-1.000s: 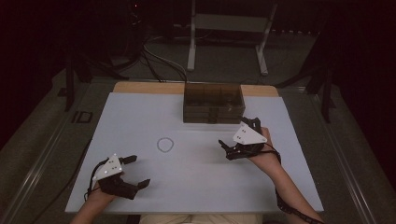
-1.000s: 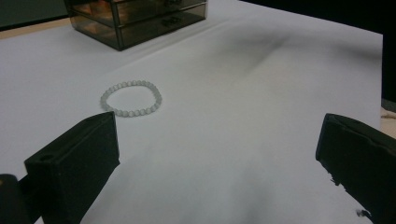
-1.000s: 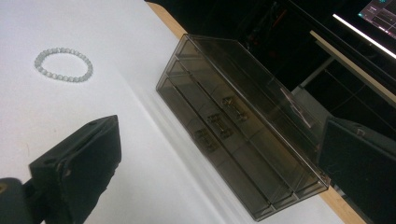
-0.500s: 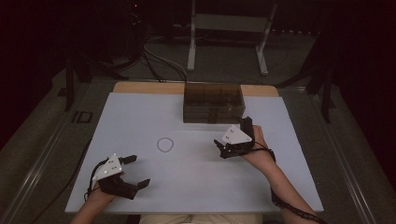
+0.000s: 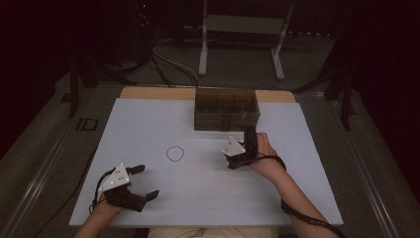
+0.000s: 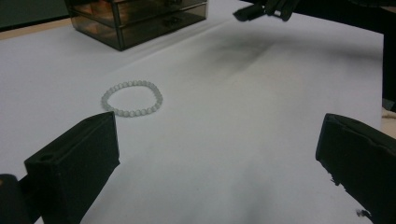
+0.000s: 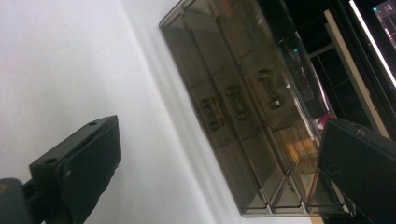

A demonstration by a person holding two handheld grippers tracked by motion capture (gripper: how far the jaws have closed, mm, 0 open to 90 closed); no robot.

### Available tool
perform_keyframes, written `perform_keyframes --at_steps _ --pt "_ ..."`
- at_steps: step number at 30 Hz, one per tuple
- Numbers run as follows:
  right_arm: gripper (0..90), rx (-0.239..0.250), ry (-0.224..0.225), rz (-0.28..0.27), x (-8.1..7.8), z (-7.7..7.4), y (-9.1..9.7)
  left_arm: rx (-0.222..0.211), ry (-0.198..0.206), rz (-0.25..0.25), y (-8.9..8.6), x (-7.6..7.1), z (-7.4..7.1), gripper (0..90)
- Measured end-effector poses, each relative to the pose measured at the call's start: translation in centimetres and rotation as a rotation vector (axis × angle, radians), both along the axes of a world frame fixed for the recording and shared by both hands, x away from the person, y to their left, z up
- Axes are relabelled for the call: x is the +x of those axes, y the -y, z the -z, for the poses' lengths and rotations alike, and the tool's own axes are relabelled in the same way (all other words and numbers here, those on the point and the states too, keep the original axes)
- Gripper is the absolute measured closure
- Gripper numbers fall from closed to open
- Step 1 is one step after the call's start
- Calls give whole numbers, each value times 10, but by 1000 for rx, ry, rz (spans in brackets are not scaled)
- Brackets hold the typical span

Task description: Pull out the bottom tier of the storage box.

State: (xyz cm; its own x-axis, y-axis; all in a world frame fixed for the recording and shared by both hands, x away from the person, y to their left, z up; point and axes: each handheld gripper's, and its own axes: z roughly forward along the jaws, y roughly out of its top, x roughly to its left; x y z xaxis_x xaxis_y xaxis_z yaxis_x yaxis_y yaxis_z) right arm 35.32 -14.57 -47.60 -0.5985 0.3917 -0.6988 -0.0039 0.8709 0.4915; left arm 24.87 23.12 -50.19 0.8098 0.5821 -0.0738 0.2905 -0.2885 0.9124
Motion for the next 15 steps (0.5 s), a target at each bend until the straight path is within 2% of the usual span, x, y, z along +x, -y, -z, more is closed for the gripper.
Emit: perform_keyframes --at_steps 10,11,12,15 --pt "31 -134 33 13 6 11 -13 3 -1 3 0 0 0 8" --pt "31 -134 33 13 6 11 -13 3 -1 3 0 0 0 9" --pt "33 -169 41 13 7 14 -16 -2 1 3 0 0 0 8" --pt "55 -222 58 14 8 18 -18 3 0 4 0 0 1 8"
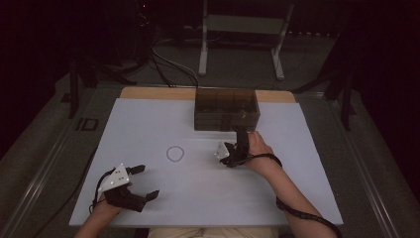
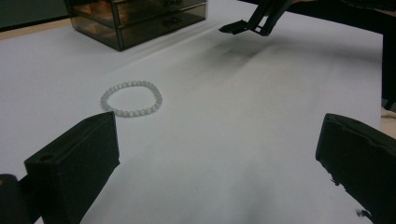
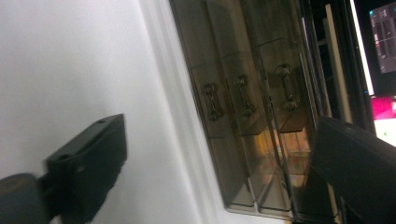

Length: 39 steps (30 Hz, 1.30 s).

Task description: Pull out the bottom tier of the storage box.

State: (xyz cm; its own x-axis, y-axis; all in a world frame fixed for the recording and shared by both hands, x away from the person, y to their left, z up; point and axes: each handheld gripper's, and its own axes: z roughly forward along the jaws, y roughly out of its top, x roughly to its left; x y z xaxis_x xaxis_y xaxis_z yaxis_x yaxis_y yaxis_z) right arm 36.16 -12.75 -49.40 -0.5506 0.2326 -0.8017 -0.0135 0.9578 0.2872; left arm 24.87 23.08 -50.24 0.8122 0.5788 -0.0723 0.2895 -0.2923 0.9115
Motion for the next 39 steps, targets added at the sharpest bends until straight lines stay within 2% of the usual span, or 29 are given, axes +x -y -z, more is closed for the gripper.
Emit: perform_keyframes --at_steps 2,5,6,7,14,18,23,27,28,30,35,39 --pt "55 -11 3 9 1 1 0 2 1 -1 0 0 0 9" --pt "90 -65 38 24 4 5 -3 9 3 3 1 0 0 9" --pt "90 -65 38 24 4 5 -3 9 3 3 1 0 0 9" --pt "131 -93 50 32 6 8 -4 2 2 1 1 0 0 9" --pt "211 -136 68 37 12 15 -9 -1 1 1 0 0 0 9" --pt "278 -189 78 61 16 23 -14 0 3 0 0 0 0 9" --pt "307 -205 66 68 20 28 -15 -5 11 -5 0 -1 -1 8" --pt "357 -222 79 87 21 31 -15 -8 9 -4 0 0 -1 8" --pt "418 -230 90 82 22 34 -16 -4 8 -2 0 0 -1 8" --pt "462 -233 85 88 24 36 -17 -2 9 -2 0 0 -1 9" --pt "520 -235 94 99 28 40 -19 -1 13 -1 0 -1 -1 9" --pt "575 -264 109 100 31 45 -20 -4 15 -1 0 -1 -1 9"
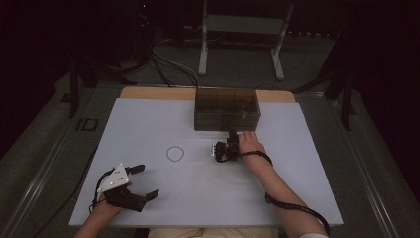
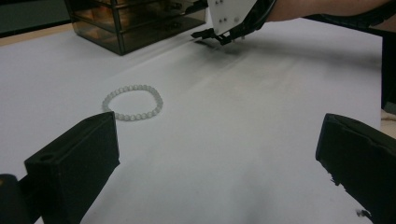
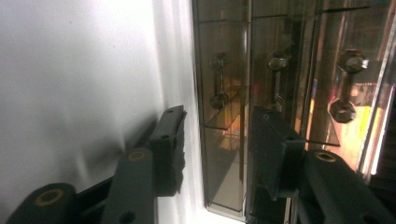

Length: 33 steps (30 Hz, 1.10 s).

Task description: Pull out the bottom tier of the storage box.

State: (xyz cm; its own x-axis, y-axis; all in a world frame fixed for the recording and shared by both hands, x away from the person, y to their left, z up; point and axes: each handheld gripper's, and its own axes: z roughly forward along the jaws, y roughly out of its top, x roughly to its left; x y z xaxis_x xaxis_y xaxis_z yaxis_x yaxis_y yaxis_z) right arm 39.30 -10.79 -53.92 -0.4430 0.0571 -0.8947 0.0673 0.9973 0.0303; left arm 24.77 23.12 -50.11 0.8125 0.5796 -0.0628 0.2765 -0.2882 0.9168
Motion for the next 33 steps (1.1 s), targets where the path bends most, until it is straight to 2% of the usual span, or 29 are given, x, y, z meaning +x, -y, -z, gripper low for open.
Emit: perform_keyframes --at_steps 1,3,6,7,16,20,33 --pt "602 -4 1 2 2 2 0 12 2 1 0 0 0 9" --pt "622 3 0 2 5 3 1 6 2 1 1 -1 0 9" --pt "632 0 1 3 7 5 1 9 5 2 1 -1 0 9" --pt "646 -16 0 0 8 7 1 10 4 2 0 -1 0 9" --pt "687 -28 26 -8 15 12 -2 7 6 5 1 -1 0 9" --pt "715 -31 24 -4 18 15 -3 8 6 4 0 -1 0 9" --pt "748 -69 51 -21 23 19 -6 12 3 6 1 -1 0 9"
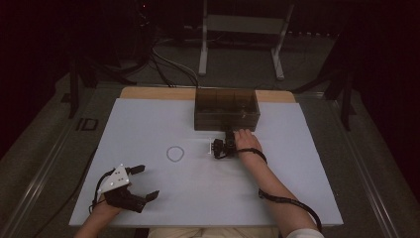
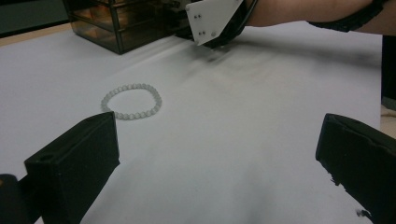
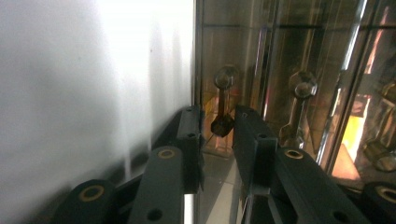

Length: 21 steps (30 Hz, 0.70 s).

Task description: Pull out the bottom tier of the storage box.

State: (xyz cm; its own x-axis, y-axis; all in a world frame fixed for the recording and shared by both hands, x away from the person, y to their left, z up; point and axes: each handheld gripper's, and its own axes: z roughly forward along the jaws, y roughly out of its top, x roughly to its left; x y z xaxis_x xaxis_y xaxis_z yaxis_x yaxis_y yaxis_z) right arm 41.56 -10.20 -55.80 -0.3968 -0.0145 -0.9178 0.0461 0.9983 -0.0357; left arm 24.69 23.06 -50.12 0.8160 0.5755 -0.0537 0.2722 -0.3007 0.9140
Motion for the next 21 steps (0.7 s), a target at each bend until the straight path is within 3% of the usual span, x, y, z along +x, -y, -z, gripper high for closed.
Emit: perform_keyframes --at_steps 3,21 --pt "788 1 14 -4 0 0 -3 6 1 0 0 0 0 8" --pt "804 -16 12 -3 -5 -3 -3 3 -6 -1 0 0 1 9"
